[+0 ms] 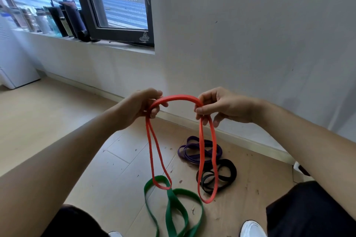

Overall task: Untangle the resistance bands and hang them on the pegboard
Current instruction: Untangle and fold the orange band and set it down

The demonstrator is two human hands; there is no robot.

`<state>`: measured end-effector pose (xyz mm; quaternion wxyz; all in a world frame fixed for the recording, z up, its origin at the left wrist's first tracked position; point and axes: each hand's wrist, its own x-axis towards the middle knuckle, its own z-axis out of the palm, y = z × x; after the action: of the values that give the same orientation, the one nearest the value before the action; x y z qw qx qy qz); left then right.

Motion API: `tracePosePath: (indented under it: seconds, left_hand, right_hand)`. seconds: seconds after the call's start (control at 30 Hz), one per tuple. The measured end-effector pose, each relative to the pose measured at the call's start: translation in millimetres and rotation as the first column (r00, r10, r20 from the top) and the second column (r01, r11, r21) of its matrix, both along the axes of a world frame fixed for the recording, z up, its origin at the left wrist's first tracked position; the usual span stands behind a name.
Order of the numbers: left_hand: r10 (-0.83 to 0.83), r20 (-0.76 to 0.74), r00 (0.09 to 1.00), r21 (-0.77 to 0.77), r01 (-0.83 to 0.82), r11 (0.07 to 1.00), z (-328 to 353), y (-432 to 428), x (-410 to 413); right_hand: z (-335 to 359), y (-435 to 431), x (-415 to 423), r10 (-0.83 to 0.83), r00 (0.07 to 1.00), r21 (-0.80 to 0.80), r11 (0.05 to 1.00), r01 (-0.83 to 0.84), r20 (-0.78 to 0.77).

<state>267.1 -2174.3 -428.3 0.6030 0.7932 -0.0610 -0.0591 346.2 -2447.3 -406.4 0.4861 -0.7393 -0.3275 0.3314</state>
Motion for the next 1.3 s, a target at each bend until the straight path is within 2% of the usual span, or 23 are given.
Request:
tracePosePath:
  seconds: [0.3,0.43,0.57,0.7,0.87,1.03,1.17,1.3]
  left_hand:
    - [-0.055,0.112,0.992,0.022,0.053,0.998,11.8,-60.3,4.0]
    - [0.046,0.109,0.993,-0.16,-0.029,0.987,16.2,-49.7,5.6]
    - [0.207,0.11,0.972,-0.375,-0.153,0.914,19.0,-28.6,7.1]
    - [0.33,0.109,0.938,-0.458,-0.247,0.854,14.7,-15.4,5.6]
    - [0.28,0.054,0.959,-0.335,-0.247,0.91,6.3,2.6,3.4]
    - [0.151,-0.003,0.989,-0.159,-0.149,0.976,-7.3,17.5,-1.6]
    - [0.031,-0.026,0.999,-0.105,-0.034,0.994,-9.6,13.0,-2.6]
    - [-0.034,0.005,0.999,-0.056,0.034,0.998,-2.0,-3.9,-2.7]
  right_hand:
    - [-4.2,11.5,-8.0,0.076,0.996,-0.03,0.997,-0.075,0.035]
    - [-16.1,5.7,-2.3,0.106,0.994,-0.118,0.987,-0.106,-0.001]
    - [-30.7,-1.1,5.4,0.09,0.995,-0.188,0.977,-0.098,-0.05]
    - [-43.5,-2.2,10.2,0.089,0.993,-0.247,0.964,-0.104,-0.072]
    - [-39.4,-10.1,14.1,0.035,0.995,-0.151,0.987,-0.049,-0.094]
    - [-20.2,-22.6,14.8,-0.031,0.997,-0.036,0.999,0.028,-0.077]
    - [-2.9,-31.0,12.6,-0.108,0.993,0.081,0.99,0.113,-0.056]
    - [6.2,-28.1,6.6,-0.107,0.994,0.151,0.983,0.106,0.003]
